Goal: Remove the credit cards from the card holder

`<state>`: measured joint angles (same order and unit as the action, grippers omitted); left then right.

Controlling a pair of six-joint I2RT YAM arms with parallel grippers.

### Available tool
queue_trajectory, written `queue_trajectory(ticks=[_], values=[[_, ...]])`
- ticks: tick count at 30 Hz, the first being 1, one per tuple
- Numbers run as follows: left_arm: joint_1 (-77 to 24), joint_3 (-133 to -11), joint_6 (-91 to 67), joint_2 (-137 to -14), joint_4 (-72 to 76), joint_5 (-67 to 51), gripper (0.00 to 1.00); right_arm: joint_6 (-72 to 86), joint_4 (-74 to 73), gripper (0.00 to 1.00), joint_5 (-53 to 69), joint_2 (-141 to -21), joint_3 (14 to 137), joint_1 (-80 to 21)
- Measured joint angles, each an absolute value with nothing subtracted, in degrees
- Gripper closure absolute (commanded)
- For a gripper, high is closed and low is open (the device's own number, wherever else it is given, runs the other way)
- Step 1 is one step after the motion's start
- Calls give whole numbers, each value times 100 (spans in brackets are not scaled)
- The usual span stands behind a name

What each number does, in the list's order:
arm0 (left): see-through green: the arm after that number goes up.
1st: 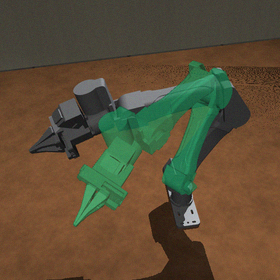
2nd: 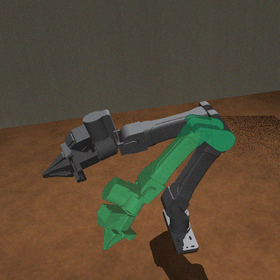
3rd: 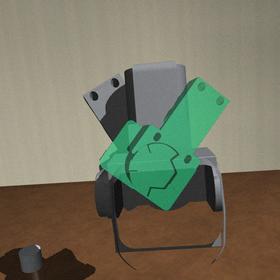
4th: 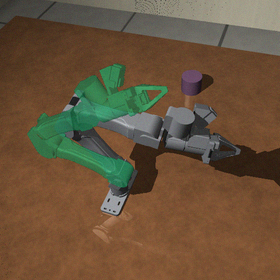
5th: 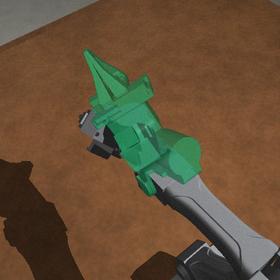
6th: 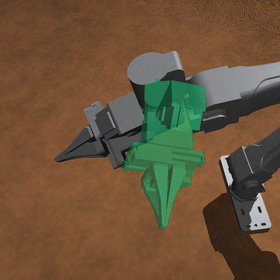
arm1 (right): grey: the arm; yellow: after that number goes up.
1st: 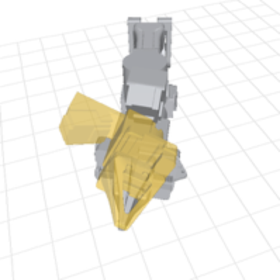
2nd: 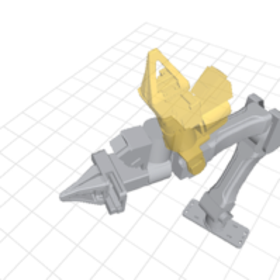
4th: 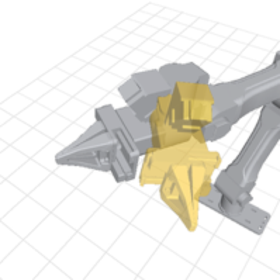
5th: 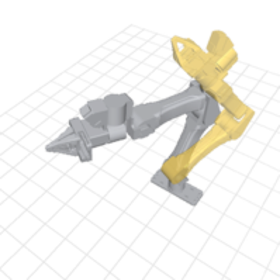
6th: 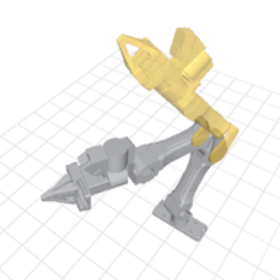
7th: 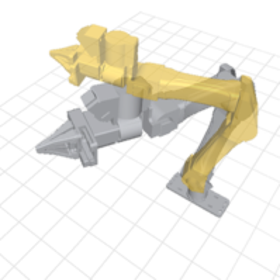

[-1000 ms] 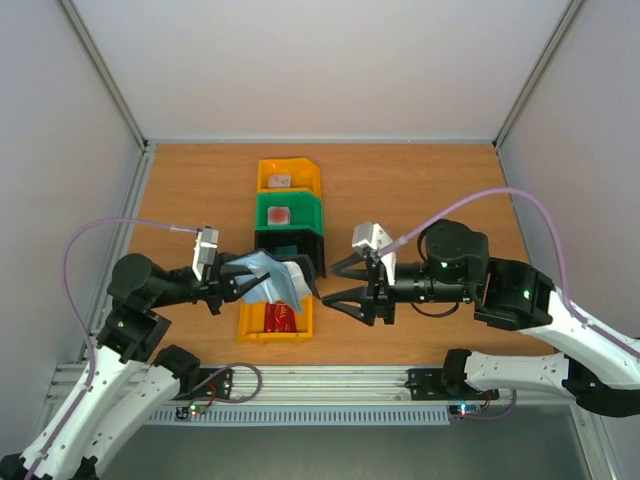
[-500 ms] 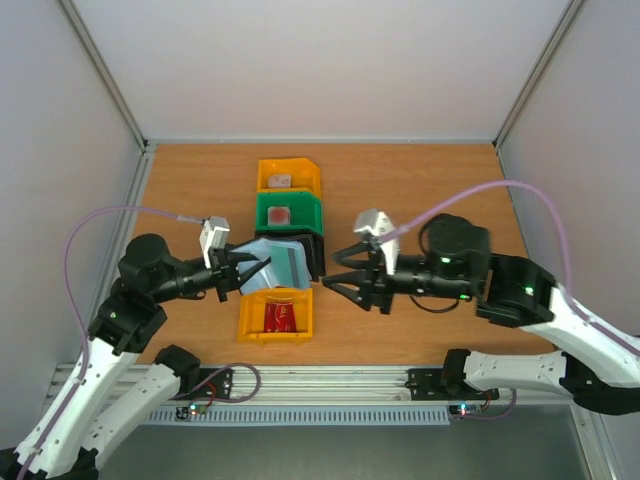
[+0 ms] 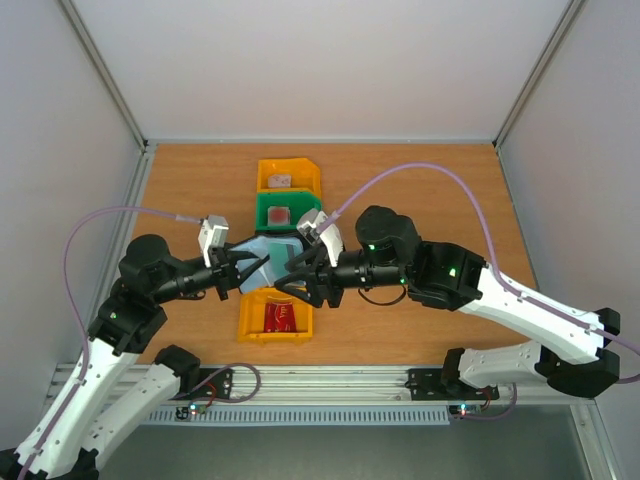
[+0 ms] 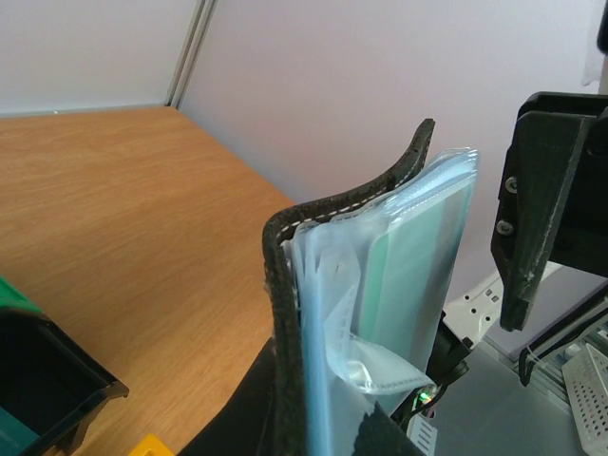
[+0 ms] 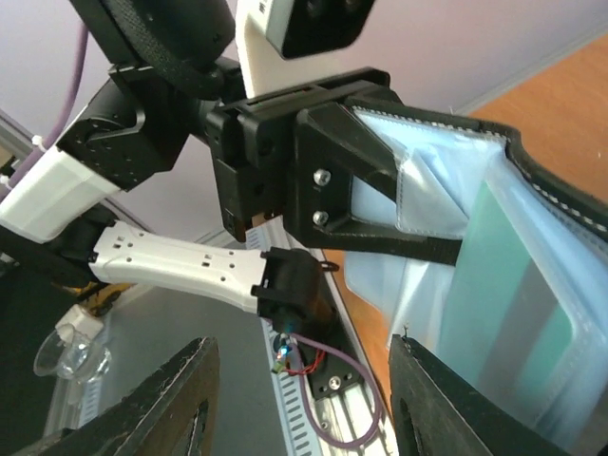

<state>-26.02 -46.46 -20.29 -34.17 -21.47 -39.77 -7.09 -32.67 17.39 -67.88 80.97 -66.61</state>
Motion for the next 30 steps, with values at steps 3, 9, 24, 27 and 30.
queue_trajectory(ticks=[3, 9, 24, 27, 30], values=[[-2602, -4646, -2029, -3415, -2161, -3977, 100, -534, -3304, 51, 1726, -6768, 8071, -6659], [-2602, -4646, -2032, -3409, -2163, -3979, 100, -290, -3347, 51, 1500, -6490, 7996, -6632], [-2602, -4646, -2032, -3398, -2165, -3983, 100, -108, -3454, 54, 1304, -6451, 7806, -6545], [-2602, -4646, -2032, -3398, -2165, -3983, 100, -89, -3454, 53, 1273, -6517, 7806, -6477], [-2602, -4646, -2032, -3395, -2165, -3986, 100, -82, -3452, 52, 1227, -6514, 7804, -6423]])
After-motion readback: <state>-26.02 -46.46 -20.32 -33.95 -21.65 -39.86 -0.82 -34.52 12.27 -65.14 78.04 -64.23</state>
